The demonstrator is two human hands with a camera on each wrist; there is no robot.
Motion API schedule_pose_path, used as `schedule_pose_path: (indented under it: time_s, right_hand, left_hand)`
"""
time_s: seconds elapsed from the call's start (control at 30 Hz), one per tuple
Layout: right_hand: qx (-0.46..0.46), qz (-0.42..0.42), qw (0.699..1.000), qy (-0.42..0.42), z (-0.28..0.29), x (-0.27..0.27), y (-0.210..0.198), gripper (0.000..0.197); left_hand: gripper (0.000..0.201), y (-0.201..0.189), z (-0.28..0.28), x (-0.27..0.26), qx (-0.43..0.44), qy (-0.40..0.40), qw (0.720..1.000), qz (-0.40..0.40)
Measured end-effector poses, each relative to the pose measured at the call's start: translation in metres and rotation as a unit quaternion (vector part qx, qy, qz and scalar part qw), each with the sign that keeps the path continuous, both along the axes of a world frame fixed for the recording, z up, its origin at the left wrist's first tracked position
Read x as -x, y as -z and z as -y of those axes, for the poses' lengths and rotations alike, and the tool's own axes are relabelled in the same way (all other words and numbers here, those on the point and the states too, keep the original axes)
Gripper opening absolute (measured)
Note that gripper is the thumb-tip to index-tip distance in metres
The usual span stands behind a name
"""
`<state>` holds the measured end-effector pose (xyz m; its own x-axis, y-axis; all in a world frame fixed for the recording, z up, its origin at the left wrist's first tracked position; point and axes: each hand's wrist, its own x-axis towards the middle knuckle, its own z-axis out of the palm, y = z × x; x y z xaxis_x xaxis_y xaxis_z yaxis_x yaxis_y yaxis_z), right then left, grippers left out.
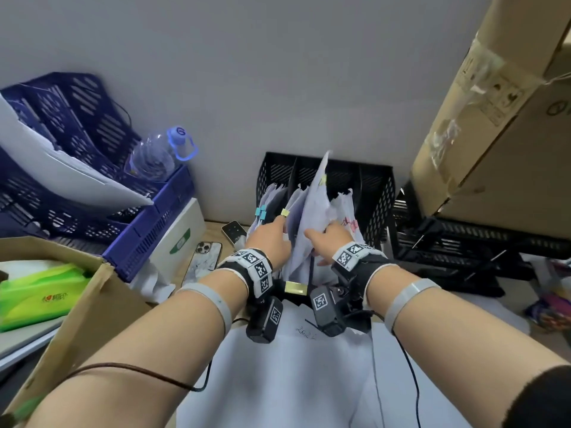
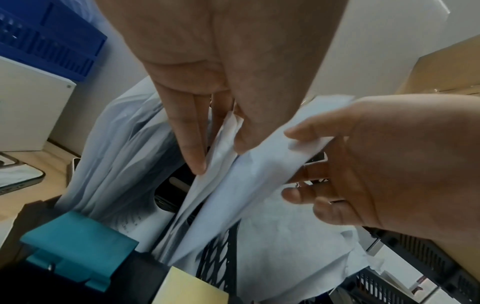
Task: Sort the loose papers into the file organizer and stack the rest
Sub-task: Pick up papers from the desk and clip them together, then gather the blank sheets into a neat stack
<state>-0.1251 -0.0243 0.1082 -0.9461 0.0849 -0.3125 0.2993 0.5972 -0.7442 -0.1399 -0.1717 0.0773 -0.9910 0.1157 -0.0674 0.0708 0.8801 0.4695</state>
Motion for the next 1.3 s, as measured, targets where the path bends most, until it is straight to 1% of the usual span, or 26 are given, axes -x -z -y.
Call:
schedule_pose_path:
  time_s: [0.03, 0.07, 0.13, 0.23, 0.3, 0.37, 0.43, 0.5, 0.57, 0.6, 0.67, 0.7, 0.77, 0.8, 0.83, 0.87, 0.93, 0.97, 1.0, 1.03, 1.1, 1.13, 1.2, 1.23, 1.27, 1.3]
  right_hand:
    - [0.026, 0.004, 1.000, 0.010, 0.001, 0.001, 0.002, 0.016]
    - [0.050, 0.004, 0.998, 0.027, 0.001, 0.003, 0.004, 0.014]
    - [0.063, -0.012, 0.998, 0.028, 0.001, 0.004, 0.010, 0.027]
    - [0.018, -0.023, 0.999, -0.037, 0.002, -0.002, 0.022, 0.029]
    - [0.018, 0.001, 0.999, -0.050, -0.002, -0.007, 0.032, 0.023]
    - [0.025, 0.041, 0.998, -0.046, -0.008, -0.015, 0.041, 0.019]
    - [0.061, 0.123, 0.990, -0.037, -0.017, -0.026, 0.055, 0.023]
    - [0.085, 0.210, 0.974, -0.023, -0.028, -0.043, 0.073, 0.025]
    - [0.048, 0.274, 0.960, -0.035, -0.041, -0.063, 0.091, 0.022]
    - [0.027, 0.299, 0.953, -0.044, -0.048, -0.073, 0.101, 0.020]
    - [-0.007, 0.341, 0.939, -0.050, -0.063, -0.095, 0.124, 0.020]
    - [-0.031, 0.358, 0.931, -0.060, -0.069, -0.105, 0.133, 0.021]
    - [-0.070, 0.380, 0.920, -0.070, -0.078, -0.124, 0.150, 0.033]
    - [-0.064, 0.381, 0.921, -0.054, -0.080, -0.132, 0.161, 0.039]
    - [-0.054, 0.376, 0.924, -0.033, -0.081, -0.140, 0.169, 0.045]
    - [-0.048, 0.362, 0.931, -0.012, -0.081, -0.146, 0.178, 0.052]
    - [-0.063, 0.325, 0.944, -0.010, -0.080, -0.155, 0.192, 0.068]
    - [-0.073, 0.313, 0.947, -0.019, -0.078, -0.160, 0.195, 0.070]
    - [-0.080, 0.297, 0.951, -0.021, -0.076, -0.163, 0.199, 0.064]
    - [-0.085, 0.279, 0.956, -0.024, -0.073, -0.165, 0.197, 0.054]
    - [-0.106, 0.231, 0.966, -0.048, -0.071, -0.168, 0.197, 0.022]
    - [-0.111, 0.208, 0.970, -0.060, -0.070, -0.169, 0.197, 0.017]
    - [-0.114, 0.169, 0.975, -0.087, -0.072, -0.169, 0.197, 0.024]
    - [-0.119, 0.165, 0.974, -0.102, -0.074, -0.168, 0.195, 0.023]
    - [-0.125, 0.151, 0.973, -0.124, -0.075, -0.166, 0.190, 0.022]
    - [-0.132, 0.142, 0.970, -0.145, -0.075, -0.161, 0.184, 0.025]
  left_hand:
    - [0.011, 0.001, 0.001, 0.001, -0.005, 0.005, 1.000, 0.002]
    - [0.008, 0.002, 0.001, 0.001, -0.010, 0.009, 1.000, 0.001]
    - [0.006, 0.004, 0.001, 0.001, -0.014, 0.017, 1.000, -0.006]
    - [0.015, 0.008, 0.000, 0.001, -0.037, 0.037, 0.999, -0.016]
    - [0.022, 0.011, 0.000, -0.003, -0.075, 0.055, 0.995, -0.030]
    - [0.027, 0.015, 0.000, -0.011, -0.143, 0.064, 0.987, -0.040]
    - [0.022, 0.020, -0.002, -0.022, -0.183, 0.077, 0.980, -0.008]
    - [0.024, 0.032, -0.003, -0.034, -0.157, 0.096, 0.981, 0.062]
    - [0.026, 0.053, 0.000, -0.047, -0.123, 0.083, 0.974, 0.171]
    - [0.024, 0.066, 0.004, -0.054, -0.094, 0.065, 0.968, 0.225]
    - [0.020, 0.093, 0.016, -0.069, 0.006, 0.049, 0.954, 0.295]
    - [0.026, 0.107, 0.023, -0.078, 0.059, 0.043, 0.946, 0.314]
    - [0.060, 0.131, 0.036, -0.097, 0.140, 0.028, 0.936, 0.323]
    - [0.076, 0.140, 0.041, -0.109, 0.156, 0.014, 0.934, 0.321]
    - [0.085, 0.148, 0.046, -0.118, 0.161, 0.004, 0.937, 0.311]
    - [0.088, 0.153, 0.048, -0.127, 0.161, -0.003, 0.940, 0.302]
    - [0.082, 0.161, 0.050, -0.141, 0.148, -0.015, 0.945, 0.292]
    - [0.079, 0.164, 0.049, -0.147, 0.138, -0.023, 0.947, 0.289]
    - [0.078, 0.166, 0.047, -0.152, 0.131, -0.032, 0.949, 0.283]
    - [0.080, 0.167, 0.045, -0.157, 0.125, -0.038, 0.953, 0.275]
    - [0.088, 0.169, 0.040, -0.165, 0.118, -0.049, 0.957, 0.260]
    - [0.092, 0.168, 0.039, -0.167, 0.112, -0.053, 0.957, 0.261]
    - [0.103, 0.167, 0.038, -0.169, 0.091, -0.058, 0.958, 0.266]
    - [0.107, 0.165, 0.038, -0.168, 0.086, -0.058, 0.960, 0.259]
    - [0.108, 0.162, 0.037, -0.168, 0.096, -0.054, 0.964, 0.244]
    - [0.105, 0.159, 0.036, -0.166, 0.114, -0.044, 0.967, 0.224]
